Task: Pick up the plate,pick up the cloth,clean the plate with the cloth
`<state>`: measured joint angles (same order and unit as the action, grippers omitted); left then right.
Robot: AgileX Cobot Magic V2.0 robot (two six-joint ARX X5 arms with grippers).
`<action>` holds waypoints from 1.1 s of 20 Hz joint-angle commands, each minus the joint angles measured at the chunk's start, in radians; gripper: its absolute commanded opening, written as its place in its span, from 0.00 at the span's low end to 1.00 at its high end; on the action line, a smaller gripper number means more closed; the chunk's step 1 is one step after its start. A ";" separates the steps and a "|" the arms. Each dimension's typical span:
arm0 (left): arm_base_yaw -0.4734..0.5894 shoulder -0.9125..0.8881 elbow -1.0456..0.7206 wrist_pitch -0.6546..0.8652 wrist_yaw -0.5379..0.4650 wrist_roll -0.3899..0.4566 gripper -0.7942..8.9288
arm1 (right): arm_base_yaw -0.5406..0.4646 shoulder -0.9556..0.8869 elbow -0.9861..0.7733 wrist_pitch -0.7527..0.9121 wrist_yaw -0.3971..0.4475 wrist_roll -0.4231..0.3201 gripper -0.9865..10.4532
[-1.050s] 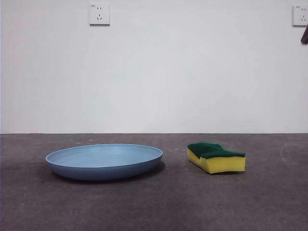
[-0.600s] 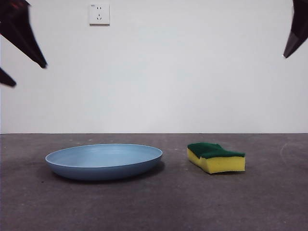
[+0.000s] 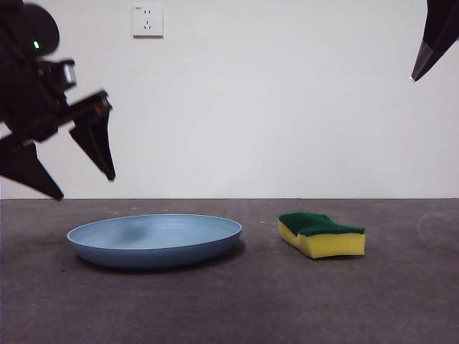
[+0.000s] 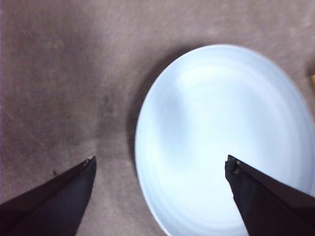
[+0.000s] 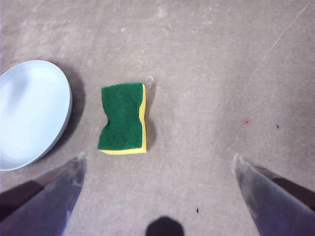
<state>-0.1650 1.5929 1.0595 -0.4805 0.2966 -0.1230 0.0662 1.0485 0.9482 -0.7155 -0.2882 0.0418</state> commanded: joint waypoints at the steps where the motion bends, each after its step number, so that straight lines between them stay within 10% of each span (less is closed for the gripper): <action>1: -0.015 0.048 -0.003 0.014 -0.025 0.015 0.53 | 0.002 0.003 0.004 -0.003 -0.002 0.012 0.53; 12: -0.051 0.188 -0.003 0.063 -0.057 0.018 0.52 | 0.002 0.003 0.004 -0.005 -0.002 0.013 0.53; 16: -0.065 0.188 -0.003 0.069 -0.058 0.019 0.06 | 0.002 0.003 0.004 -0.004 -0.002 0.022 0.53; 22: -0.072 0.185 -0.003 0.072 -0.058 0.023 0.07 | 0.003 0.003 0.004 -0.003 -0.002 0.028 0.53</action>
<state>-0.2321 1.7695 1.0634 -0.4095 0.2451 -0.1177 0.0662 1.0489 0.9482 -0.7212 -0.2882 0.0605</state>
